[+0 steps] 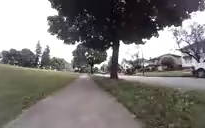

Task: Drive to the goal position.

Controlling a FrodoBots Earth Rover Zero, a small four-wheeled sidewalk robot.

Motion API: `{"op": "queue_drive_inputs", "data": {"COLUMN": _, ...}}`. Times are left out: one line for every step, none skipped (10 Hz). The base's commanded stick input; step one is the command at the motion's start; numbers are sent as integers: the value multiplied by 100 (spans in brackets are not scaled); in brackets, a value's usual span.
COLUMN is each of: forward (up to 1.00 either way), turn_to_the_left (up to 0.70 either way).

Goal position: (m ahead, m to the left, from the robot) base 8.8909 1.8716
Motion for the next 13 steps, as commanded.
{"op": "queue_drive_inputs", "data": {"forward": 70, "turn_to_the_left": 0}}
{"op": "queue_drive_inputs", "data": {"forward": 70, "turn_to_the_left": 0}}
{"op": "queue_drive_inputs", "data": {"forward": 70, "turn_to_the_left": 0}}
{"op": "queue_drive_inputs", "data": {"forward": 70, "turn_to_the_left": 0}}
{"op": "queue_drive_inputs", "data": {"forward": 70, "turn_to_the_left": 0}}
{"op": "queue_drive_inputs", "data": {"forward": 70, "turn_to_the_left": 0}}
{"op": "queue_drive_inputs", "data": {"forward": 70, "turn_to_the_left": 0}}
{"op": "queue_drive_inputs", "data": {"forward": 70, "turn_to_the_left": 0}}
{"op": "queue_drive_inputs", "data": {"forward": 70, "turn_to_the_left": 0}}
{"op": "queue_drive_inputs", "data": {"forward": 70, "turn_to_the_left": 0}}
{"op": "queue_drive_inputs", "data": {"forward": 70, "turn_to_the_left": 0}}
{"op": "queue_drive_inputs", "data": {"forward": 70, "turn_to_the_left": 8}}
{"op": "queue_drive_inputs", "data": {"forward": 70, "turn_to_the_left": 35}}
